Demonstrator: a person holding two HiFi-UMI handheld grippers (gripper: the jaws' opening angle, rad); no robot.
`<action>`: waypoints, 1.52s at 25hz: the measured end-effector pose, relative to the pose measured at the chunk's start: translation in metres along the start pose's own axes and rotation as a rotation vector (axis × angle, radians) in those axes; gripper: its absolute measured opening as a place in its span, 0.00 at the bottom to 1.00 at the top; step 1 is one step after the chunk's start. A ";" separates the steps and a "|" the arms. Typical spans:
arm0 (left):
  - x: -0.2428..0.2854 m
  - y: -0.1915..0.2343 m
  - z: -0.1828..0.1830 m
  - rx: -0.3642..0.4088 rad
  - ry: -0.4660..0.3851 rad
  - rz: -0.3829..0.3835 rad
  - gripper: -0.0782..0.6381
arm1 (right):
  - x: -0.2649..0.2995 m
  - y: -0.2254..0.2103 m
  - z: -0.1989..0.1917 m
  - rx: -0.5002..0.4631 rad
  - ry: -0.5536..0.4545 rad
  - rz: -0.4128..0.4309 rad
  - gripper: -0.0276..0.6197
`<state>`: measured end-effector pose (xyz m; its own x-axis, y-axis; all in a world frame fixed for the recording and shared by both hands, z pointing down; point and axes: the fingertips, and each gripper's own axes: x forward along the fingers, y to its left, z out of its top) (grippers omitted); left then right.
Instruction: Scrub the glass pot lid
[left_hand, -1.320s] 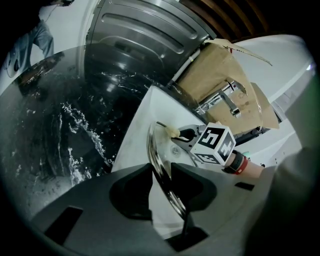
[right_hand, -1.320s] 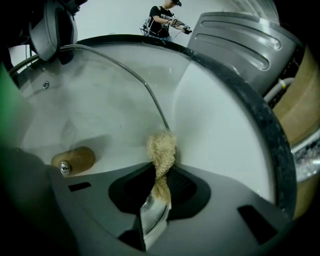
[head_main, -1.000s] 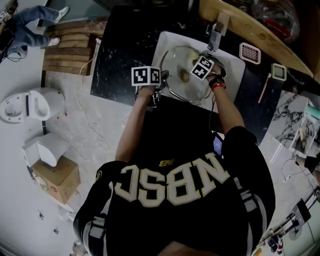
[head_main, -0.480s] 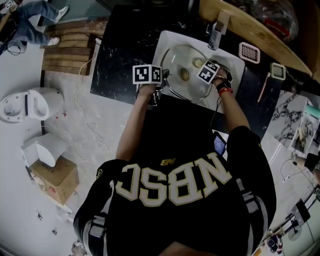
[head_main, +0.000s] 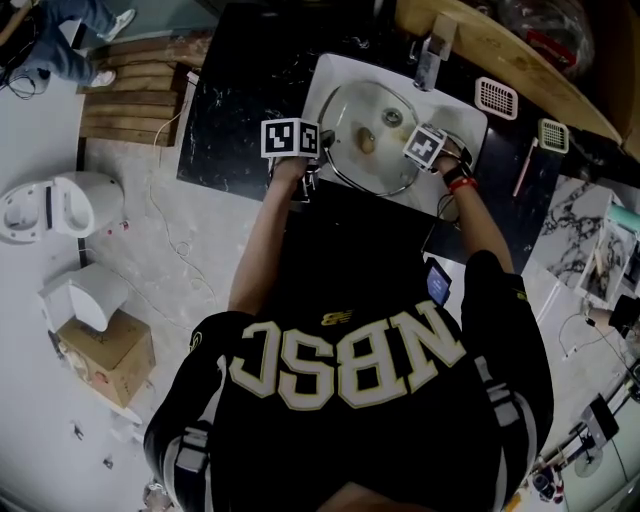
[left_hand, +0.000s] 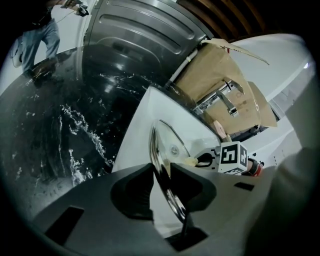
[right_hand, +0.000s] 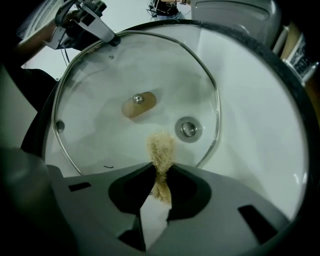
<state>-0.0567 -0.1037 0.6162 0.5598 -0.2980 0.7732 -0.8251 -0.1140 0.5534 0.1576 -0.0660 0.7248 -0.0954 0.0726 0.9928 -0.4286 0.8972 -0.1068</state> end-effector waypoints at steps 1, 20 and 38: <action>0.000 0.000 0.000 -0.005 0.002 -0.005 0.28 | -0.002 0.007 -0.003 -0.002 0.011 0.028 0.17; -0.001 0.000 0.000 -0.023 0.005 -0.021 0.27 | -0.020 0.068 -0.001 -0.125 -0.027 0.217 0.17; 0.000 0.001 0.001 -0.058 0.011 -0.040 0.27 | -0.049 0.127 0.023 -0.114 -0.170 0.393 0.16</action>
<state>-0.0575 -0.1045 0.6160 0.5931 -0.2837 0.7535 -0.7966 -0.0707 0.6004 0.0869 0.0343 0.6610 -0.3822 0.3534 0.8538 -0.2295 0.8587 -0.4582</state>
